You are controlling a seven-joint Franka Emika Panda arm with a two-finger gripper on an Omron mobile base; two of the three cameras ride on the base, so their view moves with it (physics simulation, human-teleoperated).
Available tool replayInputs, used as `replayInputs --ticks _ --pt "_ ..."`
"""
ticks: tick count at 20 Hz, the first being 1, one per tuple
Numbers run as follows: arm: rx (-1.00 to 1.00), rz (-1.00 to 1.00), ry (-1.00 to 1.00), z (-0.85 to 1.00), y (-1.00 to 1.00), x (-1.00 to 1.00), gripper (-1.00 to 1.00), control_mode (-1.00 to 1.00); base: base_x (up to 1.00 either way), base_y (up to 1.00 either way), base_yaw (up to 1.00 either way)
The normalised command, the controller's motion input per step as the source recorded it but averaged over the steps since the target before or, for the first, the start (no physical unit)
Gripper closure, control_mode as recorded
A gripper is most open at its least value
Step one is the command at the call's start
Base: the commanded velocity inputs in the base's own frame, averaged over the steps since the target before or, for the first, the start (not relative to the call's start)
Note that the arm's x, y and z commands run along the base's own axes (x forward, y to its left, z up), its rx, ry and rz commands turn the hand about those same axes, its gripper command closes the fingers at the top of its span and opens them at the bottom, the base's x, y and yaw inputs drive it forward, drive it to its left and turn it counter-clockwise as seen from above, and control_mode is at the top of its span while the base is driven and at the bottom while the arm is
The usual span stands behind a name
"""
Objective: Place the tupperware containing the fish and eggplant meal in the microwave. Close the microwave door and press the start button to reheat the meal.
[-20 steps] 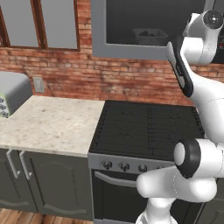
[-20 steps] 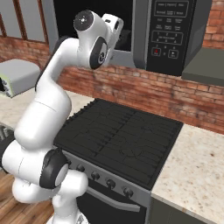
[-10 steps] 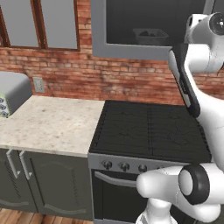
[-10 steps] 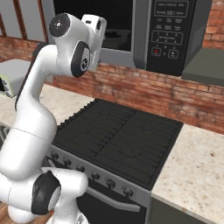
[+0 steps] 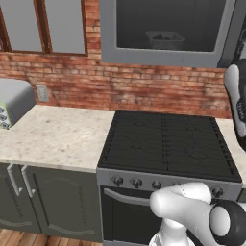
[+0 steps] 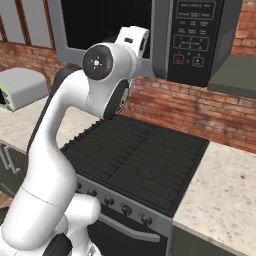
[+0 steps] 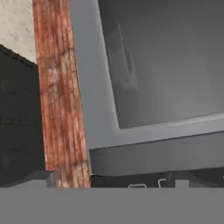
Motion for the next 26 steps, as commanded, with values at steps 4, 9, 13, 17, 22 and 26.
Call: replayInputs --ticks 4,9,13,17,22,26 --pt "0.14 0.05 -0.15 0.0 -0.84 -0.2 -1.0 -1.0 0.0 0.0 0.0" --pt "0.09 0.03 -0.09 0.0 -0.56 0.0 -1.0 -1.0 0.0 0.0 0.0" --pt "0.07 0.01 -0.07 0.0 -0.49 0.0 -1.0 -1.0 0.0 0.0 0.0" --pt "0.05 0.02 -0.06 0.0 -0.4 0.0 1.0 -1.0 0.0 0.0 0.0" --pt "0.04 0.1 -0.03 0.0 -0.18 0.03 1.0 -1.0 0.0 0.0 0.0" --pt "0.01 0.13 0.0 0.0 -0.04 0.18 1.0 -1.0 0.0 0.0 0.0"
